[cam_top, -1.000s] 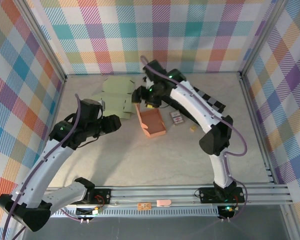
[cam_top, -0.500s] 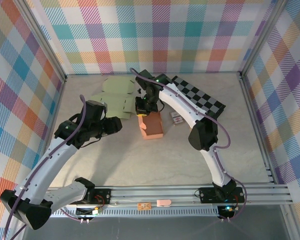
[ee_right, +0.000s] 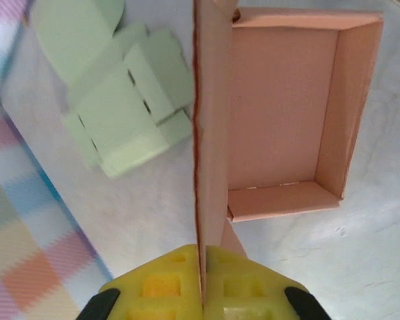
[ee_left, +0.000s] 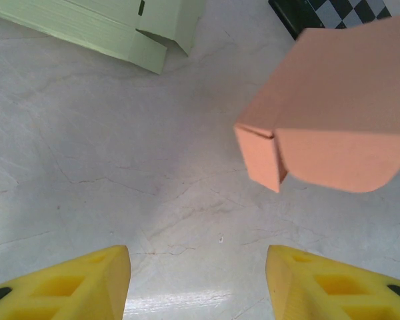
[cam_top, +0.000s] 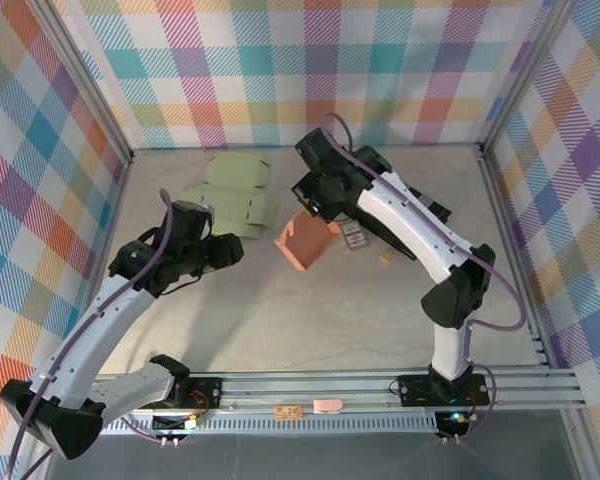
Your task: Fold the paper box
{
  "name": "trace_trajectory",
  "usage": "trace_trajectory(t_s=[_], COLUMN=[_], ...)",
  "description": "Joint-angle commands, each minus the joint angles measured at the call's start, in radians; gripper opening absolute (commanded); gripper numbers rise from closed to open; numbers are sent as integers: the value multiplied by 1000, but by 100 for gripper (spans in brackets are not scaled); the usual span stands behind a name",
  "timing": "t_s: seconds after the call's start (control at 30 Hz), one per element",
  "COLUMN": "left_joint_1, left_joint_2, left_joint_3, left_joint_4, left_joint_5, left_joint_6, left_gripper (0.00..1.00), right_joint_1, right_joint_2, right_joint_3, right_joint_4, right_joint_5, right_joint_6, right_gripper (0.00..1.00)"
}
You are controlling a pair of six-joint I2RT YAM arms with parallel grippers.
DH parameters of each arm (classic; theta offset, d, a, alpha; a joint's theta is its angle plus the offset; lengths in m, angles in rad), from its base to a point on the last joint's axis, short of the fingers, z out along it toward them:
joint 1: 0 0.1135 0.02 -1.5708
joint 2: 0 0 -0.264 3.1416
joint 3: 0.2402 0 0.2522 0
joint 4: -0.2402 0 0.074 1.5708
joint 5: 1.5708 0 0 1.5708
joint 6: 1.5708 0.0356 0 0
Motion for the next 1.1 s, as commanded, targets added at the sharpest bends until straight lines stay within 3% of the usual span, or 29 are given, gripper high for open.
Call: trace_trajectory(t_s=[0.0, 0.23, 0.47, 0.67, 0.9, 1.07], left_joint_1=[0, 0, 0, 1, 0, 2], left_joint_2=[-14, 32, 80, 147, 206, 217], left_joint_3=[5, -14, -67, -72, -52, -24], left_joint_4=[3, 13, 49, 103, 126, 96], left_joint_5=[24, 155, 241, 264, 225, 186], left_joint_6=[26, 59, 94, 124, 155, 175], left_gripper=[55, 55, 56, 59, 60, 62], right_joint_1=[7, 11, 10, 8, -4, -15], right_joint_2=[67, 90, 139, 128, 53, -38], right_joint_3=[37, -59, -56, -66, -106, -74], right_joint_4=[-161, -63, -69, -53, 3, 23], right_joint_5=[34, -55, -63, -42, 7, 195], right_joint_6=[353, 542, 562, 487, 343, 37], right_gripper=[0, 0, 2, 26, 44, 58])
